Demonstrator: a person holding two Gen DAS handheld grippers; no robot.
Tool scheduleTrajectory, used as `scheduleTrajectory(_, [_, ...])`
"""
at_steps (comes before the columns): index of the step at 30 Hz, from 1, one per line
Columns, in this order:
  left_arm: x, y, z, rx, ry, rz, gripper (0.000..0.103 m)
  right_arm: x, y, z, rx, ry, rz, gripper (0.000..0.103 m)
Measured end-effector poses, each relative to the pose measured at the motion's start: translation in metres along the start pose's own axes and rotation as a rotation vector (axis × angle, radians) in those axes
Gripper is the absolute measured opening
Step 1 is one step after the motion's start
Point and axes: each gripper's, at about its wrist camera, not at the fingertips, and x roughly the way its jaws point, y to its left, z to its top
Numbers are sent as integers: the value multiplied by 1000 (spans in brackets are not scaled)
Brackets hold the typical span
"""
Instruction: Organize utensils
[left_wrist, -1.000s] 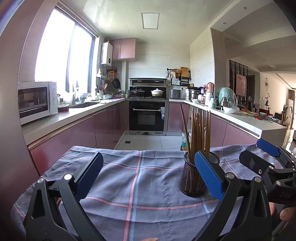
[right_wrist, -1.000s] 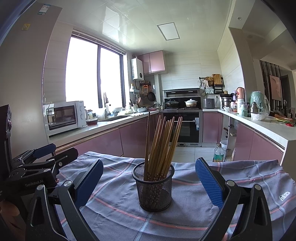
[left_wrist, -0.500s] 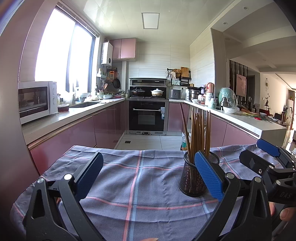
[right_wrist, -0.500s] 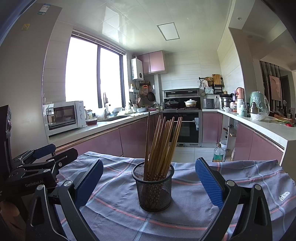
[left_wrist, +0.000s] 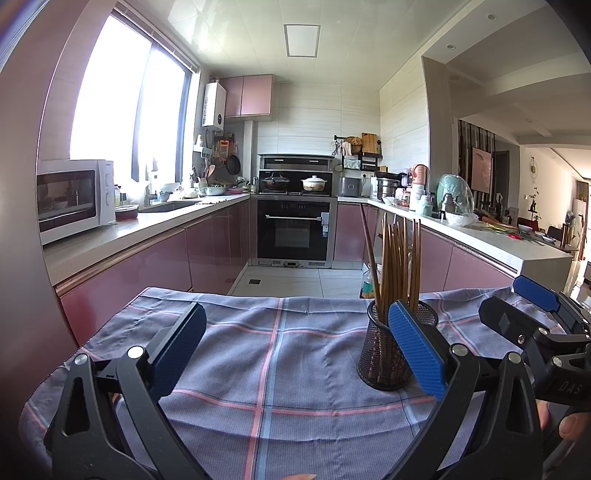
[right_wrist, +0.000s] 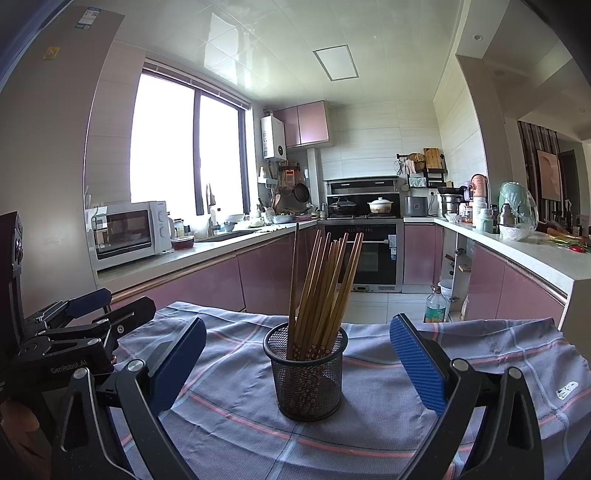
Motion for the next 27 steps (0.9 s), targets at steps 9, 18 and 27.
scheduleTrajectory(9, [0, -1, -1, -1, 2, 0, 97, 0, 0, 0, 0, 1, 0, 96])
scheduleTrajectory(18, [-1, -3, -5, -7, 7, -1, 97, 0, 0, 0, 2, 2, 1, 96])
scheduleTrajectory(27, [3, -7, -9, 7, 33, 4, 97, 1, -3, -4, 1, 22, 0, 96])
